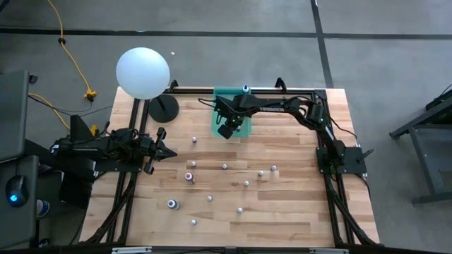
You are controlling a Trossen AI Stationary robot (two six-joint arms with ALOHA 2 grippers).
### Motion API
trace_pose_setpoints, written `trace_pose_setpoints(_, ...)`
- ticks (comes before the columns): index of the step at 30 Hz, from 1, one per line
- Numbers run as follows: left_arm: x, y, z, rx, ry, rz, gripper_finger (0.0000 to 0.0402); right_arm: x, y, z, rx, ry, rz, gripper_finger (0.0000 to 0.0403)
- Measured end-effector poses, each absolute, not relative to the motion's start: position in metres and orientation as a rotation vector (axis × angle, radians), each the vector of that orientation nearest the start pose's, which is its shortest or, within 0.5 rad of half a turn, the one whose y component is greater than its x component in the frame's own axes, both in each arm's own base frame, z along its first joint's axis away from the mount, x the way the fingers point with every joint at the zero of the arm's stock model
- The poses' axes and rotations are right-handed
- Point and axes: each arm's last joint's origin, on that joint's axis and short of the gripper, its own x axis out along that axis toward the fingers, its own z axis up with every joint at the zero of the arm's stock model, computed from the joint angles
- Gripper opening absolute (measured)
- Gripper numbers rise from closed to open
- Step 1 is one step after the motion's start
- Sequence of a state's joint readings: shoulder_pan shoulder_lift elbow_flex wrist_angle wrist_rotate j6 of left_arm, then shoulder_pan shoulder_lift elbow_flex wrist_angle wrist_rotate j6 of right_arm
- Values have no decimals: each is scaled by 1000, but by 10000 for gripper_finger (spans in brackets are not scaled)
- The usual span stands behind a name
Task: Pick & Place food coloring
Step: Put the green food coloring bottle into the light blue bin, then put the small blue food coloring bottle into the light blue bin
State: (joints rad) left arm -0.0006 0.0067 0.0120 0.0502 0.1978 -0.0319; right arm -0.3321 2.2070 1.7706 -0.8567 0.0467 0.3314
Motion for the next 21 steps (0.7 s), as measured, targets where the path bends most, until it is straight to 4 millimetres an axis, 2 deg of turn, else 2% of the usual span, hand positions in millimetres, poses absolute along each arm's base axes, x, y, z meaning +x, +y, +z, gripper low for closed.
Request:
trace_pose_setpoints(14,97,-6,172,-26,-52,-199,1,425,-148,175,430,1232,-513,142)
trace_pose_setpoints(21,97,-6,172,-26,-52,-199,1,422,-148,192,423,1199,-512,165)
